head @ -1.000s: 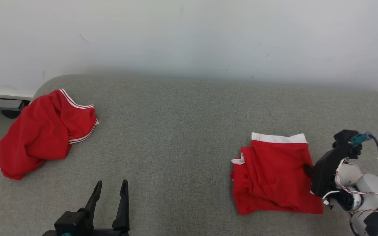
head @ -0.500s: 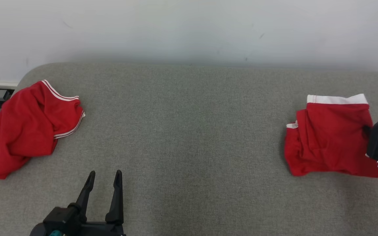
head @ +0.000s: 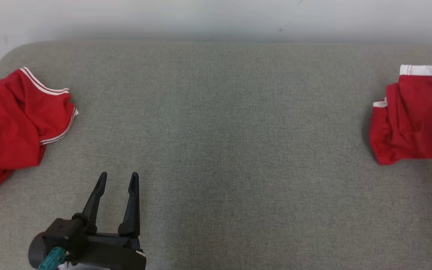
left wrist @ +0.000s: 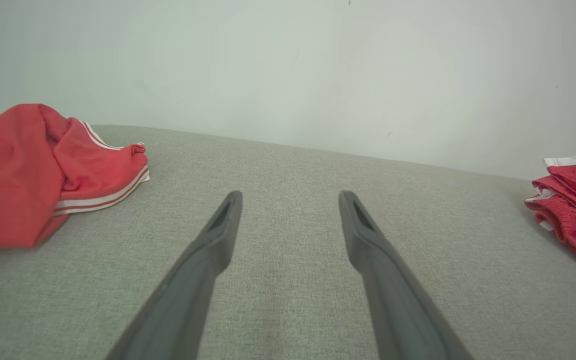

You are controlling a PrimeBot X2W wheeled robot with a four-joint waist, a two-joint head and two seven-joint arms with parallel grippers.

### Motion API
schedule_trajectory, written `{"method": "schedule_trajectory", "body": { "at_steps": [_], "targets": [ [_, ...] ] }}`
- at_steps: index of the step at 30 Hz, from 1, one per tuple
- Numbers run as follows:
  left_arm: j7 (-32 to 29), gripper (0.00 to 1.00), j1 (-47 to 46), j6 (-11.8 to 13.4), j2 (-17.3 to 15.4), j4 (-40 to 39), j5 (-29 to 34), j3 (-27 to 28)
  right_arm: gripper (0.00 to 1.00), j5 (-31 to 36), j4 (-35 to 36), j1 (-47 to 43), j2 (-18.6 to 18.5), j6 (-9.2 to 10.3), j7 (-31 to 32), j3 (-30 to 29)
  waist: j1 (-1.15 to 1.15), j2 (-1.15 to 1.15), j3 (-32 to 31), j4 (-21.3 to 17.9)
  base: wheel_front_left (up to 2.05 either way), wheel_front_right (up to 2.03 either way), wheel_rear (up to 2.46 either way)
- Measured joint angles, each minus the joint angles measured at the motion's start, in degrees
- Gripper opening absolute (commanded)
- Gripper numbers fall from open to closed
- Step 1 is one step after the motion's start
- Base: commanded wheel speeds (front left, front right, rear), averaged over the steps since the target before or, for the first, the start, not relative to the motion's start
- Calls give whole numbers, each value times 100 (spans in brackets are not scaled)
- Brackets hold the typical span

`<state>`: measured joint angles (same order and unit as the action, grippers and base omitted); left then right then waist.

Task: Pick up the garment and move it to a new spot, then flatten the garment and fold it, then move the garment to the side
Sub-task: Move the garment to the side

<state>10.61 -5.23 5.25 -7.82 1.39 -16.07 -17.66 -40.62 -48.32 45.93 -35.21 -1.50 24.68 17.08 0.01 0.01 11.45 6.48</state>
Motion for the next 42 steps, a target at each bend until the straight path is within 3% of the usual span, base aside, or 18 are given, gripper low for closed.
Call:
{"method": "schedule_trajectory", "body": {
  "at_steps": [11,26,27,29,35,42],
  "targets": [
    [-58,100,-174,-79,-58,-16,-2,3,0,319,-238,427,-364,56,-22,62,-1,-1,351,-66,0,0,0],
    [-82,100,-375,-125,-20,76,-30,-21,0,710,-531,870,-377,208,-80,382,-1,0,550,10,0,0,0],
    [-82,100,-375,-125,-19,88,-40,-19,13,732,-553,870,-377,215,-79,394,-1,-1,552,14,0,0,0],
    [-81,100,-375,-125,-18,114,-47,-13,100,812,-578,877,-381,259,-80,452,-1,-1,551,20,0,0,0],
    [-54,100,-376,-124,-5,261,-62,32,100,999,-713,1032,-375,246,-172,597,-1,0,448,-6,0,0,0],
    [8,100,-369,-123,22,448,-145,55,100,572,-560,939,147,-198,-893,360,-1,-1,170,-106,0,0,0]
  ]
}}
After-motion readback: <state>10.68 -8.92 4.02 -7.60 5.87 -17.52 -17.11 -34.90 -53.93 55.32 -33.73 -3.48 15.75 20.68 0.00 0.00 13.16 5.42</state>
